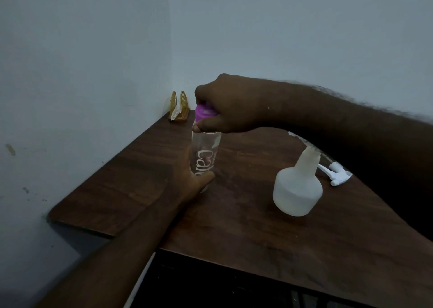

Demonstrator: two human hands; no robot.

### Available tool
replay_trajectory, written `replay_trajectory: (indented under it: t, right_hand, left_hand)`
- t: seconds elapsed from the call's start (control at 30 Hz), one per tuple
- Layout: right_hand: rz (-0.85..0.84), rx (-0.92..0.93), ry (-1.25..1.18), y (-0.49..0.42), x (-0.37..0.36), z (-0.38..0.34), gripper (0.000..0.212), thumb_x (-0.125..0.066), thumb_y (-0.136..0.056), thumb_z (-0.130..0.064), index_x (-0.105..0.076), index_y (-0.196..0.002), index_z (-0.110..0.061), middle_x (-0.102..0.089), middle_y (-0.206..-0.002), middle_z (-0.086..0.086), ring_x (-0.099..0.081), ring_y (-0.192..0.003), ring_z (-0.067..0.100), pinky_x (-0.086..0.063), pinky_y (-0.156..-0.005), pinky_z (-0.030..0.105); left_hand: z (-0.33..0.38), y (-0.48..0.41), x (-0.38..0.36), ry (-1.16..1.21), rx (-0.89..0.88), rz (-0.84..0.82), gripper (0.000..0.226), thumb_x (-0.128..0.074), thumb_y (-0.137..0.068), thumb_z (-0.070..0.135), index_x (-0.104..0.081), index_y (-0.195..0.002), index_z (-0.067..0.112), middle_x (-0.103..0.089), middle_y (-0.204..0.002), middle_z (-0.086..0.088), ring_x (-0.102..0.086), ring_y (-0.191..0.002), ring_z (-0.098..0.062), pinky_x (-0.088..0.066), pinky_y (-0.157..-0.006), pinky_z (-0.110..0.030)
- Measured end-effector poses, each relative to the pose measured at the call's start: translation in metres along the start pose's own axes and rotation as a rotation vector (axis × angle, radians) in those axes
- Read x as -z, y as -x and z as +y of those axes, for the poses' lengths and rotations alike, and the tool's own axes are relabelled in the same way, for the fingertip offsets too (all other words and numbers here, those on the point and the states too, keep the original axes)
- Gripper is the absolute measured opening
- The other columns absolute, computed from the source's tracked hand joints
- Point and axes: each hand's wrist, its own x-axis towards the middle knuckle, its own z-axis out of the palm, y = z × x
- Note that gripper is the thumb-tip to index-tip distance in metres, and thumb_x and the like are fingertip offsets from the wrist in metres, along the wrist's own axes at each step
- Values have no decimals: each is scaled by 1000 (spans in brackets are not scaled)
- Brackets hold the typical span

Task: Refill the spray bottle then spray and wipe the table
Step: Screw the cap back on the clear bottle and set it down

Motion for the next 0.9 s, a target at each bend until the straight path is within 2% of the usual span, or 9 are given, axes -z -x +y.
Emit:
replay_trajectory:
  t: [0.07, 0.13, 0.23, 0.33, 0.43, 0.53, 0.63, 0.77, 0.9]
  right_hand:
    - [24, -13, 7, -3, -1, -1, 49, -53, -90, -62, -54, -96, -13, -45, -72, -8, -41, -62, 6, -27, -51, 20]
    - [65, -84, -46, -4, -4, -1, 50, -47, -90, -66, -49, -79, -17, -45, -67, -7, -41, -59, 5, -28, -50, 25]
    - [97, -203, -108, -5, -10, 0, 52, -44, -86, -73, -41, -70, -23, -45, -68, -6, -43, -61, 6, -33, -58, 28]
    - [98, -228, -53, -4, -12, 1, 65, -41, -80, -81, -55, -85, -18, -49, -72, -7, -46, -63, 7, -34, -59, 28]
    - [59, -189, -69, -1, -5, 1, 76, -40, -78, -84, -60, -113, -19, -61, -94, -4, -54, -80, 13, -41, -67, 30]
    - [-38, -89, -225, 2, 11, 6, 52, -57, -88, -60, -59, -126, -25, -62, -114, -7, -54, -84, 4, -44, -73, 23]
    - [-87, -18, -250, 2, 18, 9, 37, -71, -86, -35, -63, -122, -29, -62, -109, -11, -54, -79, -3, -40, -67, 9]
    - [-101, 20, -273, 2, 15, 8, 37, -74, -84, -21, -64, -118, -30, -54, -93, -25, -49, -77, -12, -38, -60, -2]
    - [-95, 45, -250, 2, 16, 6, 35, -74, -85, -21, -66, -117, -30, -52, -92, -22, -47, -75, -11, -35, -63, 6]
  left_hand:
    - [-1, 1, 0, 7, -12, 13, 67, -80, -69, 13, -49, -128, 19, -62, -109, 7, -61, -96, -3, -44, -74, -12]
    - [-1, 1, 0, 17, -12, 27, 67, -81, -68, 16, -48, -127, 23, -61, -108, 11, -61, -94, -1, -45, -75, -13]
    - [0, 0, 0, 9, 1, 18, 71, -81, -67, 22, -46, -129, 27, -58, -108, 14, -59, -93, 1, -44, -75, -11]
    - [3, 2, -1, 13, -39, 23, 67, -76, -62, 32, -45, -121, 35, -59, -105, 18, -59, -92, 7, -44, -71, -7]
    - [1, 2, -1, 13, -59, 26, 70, -76, -63, 31, -47, -127, 30, -61, -112, 10, -61, -98, -2, -45, -77, -14]
    - [0, 0, 0, 2, -31, 5, 72, -80, -66, 26, -45, -128, 31, -60, -115, 10, -60, -101, -5, -49, -82, -21]
    - [1, 0, 0, 22, -5, -15, 73, -78, -62, 31, -45, -126, 34, -61, -112, 11, -61, -99, -4, -49, -80, -23]
    - [3, 1, 0, 33, -9, 0, 69, -75, -59, 34, -46, -121, 33, -63, -108, 11, -62, -95, -3, -48, -76, -19]
    - [2, 1, 1, 30, 7, 1, 65, -80, -66, 22, -44, -119, 35, -61, -104, 14, -61, -93, -1, -45, -73, -16]
